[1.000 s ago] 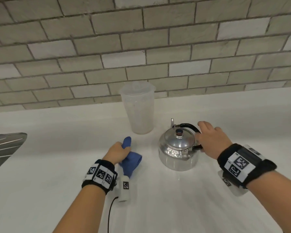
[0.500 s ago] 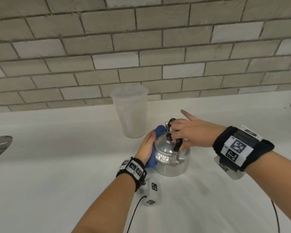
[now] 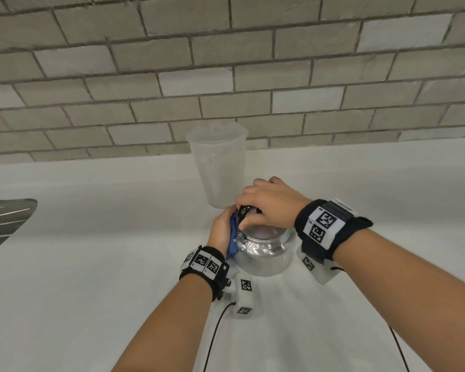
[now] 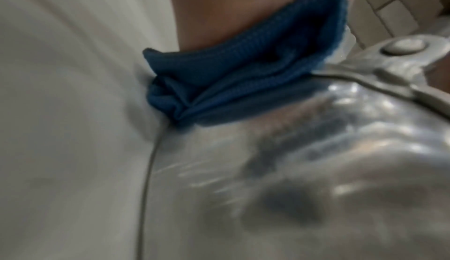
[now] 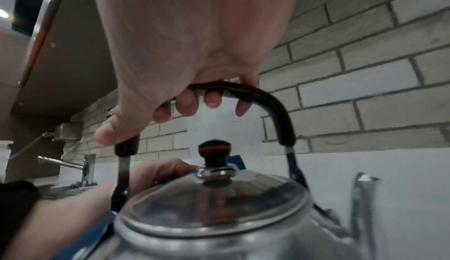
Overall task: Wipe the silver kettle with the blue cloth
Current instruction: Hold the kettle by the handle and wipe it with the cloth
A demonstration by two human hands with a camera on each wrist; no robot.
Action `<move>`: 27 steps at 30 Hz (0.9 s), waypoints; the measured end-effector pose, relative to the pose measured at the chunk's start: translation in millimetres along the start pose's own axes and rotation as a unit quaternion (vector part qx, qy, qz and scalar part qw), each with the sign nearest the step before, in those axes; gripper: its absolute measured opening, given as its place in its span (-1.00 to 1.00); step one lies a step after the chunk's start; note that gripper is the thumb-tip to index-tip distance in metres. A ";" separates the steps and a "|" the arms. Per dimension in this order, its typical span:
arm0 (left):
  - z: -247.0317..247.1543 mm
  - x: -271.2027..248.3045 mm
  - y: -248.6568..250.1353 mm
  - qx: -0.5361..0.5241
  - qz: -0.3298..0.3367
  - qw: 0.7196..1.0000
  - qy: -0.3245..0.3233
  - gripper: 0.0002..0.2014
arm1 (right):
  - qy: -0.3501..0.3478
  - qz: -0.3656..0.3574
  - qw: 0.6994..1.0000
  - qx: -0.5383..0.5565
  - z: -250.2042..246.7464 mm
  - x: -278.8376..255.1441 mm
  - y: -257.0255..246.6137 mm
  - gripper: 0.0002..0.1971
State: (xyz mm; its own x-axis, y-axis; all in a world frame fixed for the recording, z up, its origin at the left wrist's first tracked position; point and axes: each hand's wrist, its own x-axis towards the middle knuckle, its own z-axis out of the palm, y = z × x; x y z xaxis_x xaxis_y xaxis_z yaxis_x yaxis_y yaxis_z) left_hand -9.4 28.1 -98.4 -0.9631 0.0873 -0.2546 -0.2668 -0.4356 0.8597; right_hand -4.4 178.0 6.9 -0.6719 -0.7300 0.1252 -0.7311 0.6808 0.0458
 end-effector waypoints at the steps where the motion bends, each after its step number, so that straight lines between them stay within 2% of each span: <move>1: -3.1 -2.9 -0.1 -0.016 -0.001 1.000 0.000 -0.66 | 0.009 0.011 1.000 0.005 1.7 4.3 -4.7 -0.58; 6: -19.3 -11.2 -6.0 -0.052 0.004 0.997 0.065 -0.64 | 0.075 0.084 0.993 0.033 12.3 21.0 -17.6 -0.55; 9: -19.7 -18.5 -9.2 -0.063 0.008 0.996 0.065 -0.66 | 0.100 0.151 0.982 0.050 13.8 28.8 -20.9 -0.53; 11: -17.6 -17.0 -14.0 -0.067 0.009 0.994 0.084 -0.64 | 0.098 0.197 0.974 0.051 12.6 34.4 -23.1 -0.52; 14: -20.2 -4.2 -28.9 -0.071 0.025 0.990 0.116 -0.41 | 0.083 0.256 0.962 0.055 11.2 43.9 -23.0 -0.51; 16: -17.0 -5.0 -33.5 -0.031 0.048 0.987 0.151 -0.42 | 0.061 0.287 0.952 0.085 8.9 49.1 -18.8 -0.54; 18: -8.2 -15.3 -31.3 0.024 0.091 0.978 0.184 -0.50 | 0.029 0.308 0.941 0.138 6.5 52.2 -10.8 -0.57; 22: 4.0 -26.8 -37.6 0.084 0.149 0.964 0.204 -0.62 | 0.022 0.353 0.896 0.267 4.5 51.3 7.3 -0.72; 26: 14.2 -30.9 -49.3 0.119 0.196 0.949 0.217 -0.75 | 0.070 0.381 0.830 0.402 3.3 44.9 18.6 -0.89; 27: 16.3 -31.3 -52.3 0.128 0.210 0.944 0.220 -0.75 | 0.080 0.391 0.809 0.432 1.8 42.3 20.4 -0.86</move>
State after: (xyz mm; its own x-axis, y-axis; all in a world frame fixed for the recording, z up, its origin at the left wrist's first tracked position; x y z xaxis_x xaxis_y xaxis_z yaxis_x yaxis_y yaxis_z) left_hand 34.1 62.7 -128.2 -0.8928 -0.4501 0.0208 0.0805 -0.1140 0.9902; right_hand -47.9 160.9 11.4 -0.9954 -0.0327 -0.0901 0.0542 0.5831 -0.8106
